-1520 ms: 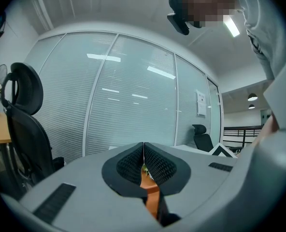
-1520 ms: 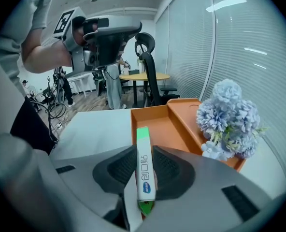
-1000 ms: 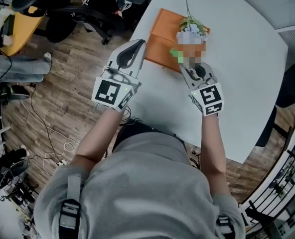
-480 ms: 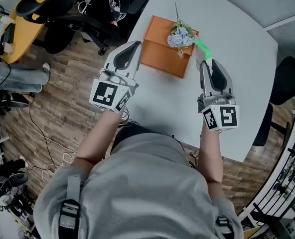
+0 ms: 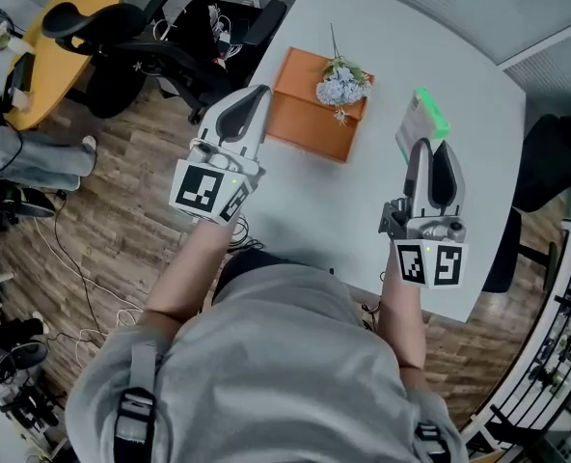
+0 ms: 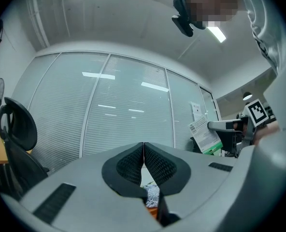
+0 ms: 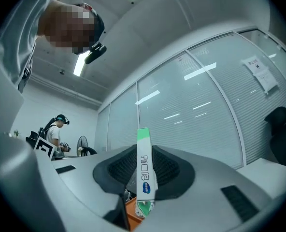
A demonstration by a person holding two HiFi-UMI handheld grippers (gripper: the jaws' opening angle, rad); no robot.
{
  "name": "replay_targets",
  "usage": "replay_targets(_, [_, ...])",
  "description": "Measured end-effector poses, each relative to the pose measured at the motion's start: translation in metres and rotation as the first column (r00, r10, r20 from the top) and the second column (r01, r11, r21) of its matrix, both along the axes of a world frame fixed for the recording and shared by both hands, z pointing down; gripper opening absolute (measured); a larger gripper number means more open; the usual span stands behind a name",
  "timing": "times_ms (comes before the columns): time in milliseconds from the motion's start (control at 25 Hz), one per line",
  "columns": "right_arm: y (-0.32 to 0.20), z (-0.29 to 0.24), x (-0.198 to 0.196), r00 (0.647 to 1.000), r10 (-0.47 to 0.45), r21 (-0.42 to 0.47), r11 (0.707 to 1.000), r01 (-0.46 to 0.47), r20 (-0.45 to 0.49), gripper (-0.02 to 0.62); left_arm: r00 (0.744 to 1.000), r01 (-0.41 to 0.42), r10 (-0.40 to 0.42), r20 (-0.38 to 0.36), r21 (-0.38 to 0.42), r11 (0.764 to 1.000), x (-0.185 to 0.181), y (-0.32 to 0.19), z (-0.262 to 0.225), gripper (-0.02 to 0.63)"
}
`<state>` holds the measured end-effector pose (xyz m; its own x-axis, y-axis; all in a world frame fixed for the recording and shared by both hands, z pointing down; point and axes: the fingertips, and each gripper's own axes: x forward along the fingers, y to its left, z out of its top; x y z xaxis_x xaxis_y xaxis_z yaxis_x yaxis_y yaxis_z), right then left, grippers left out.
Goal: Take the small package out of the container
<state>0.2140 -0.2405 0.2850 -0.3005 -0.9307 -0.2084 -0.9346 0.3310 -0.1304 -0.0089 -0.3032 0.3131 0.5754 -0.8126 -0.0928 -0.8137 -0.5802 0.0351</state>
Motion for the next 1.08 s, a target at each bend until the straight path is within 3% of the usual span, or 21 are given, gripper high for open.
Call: replay_targets(1080, [0.002,-0.009,-0.005,0.999,0.035,0.022,0.999,-0.034,-0.036,0.115,1.000,-0.011,0.011,0.011,0.007,1.000,0.000,-0.002,-0.005,0.020])
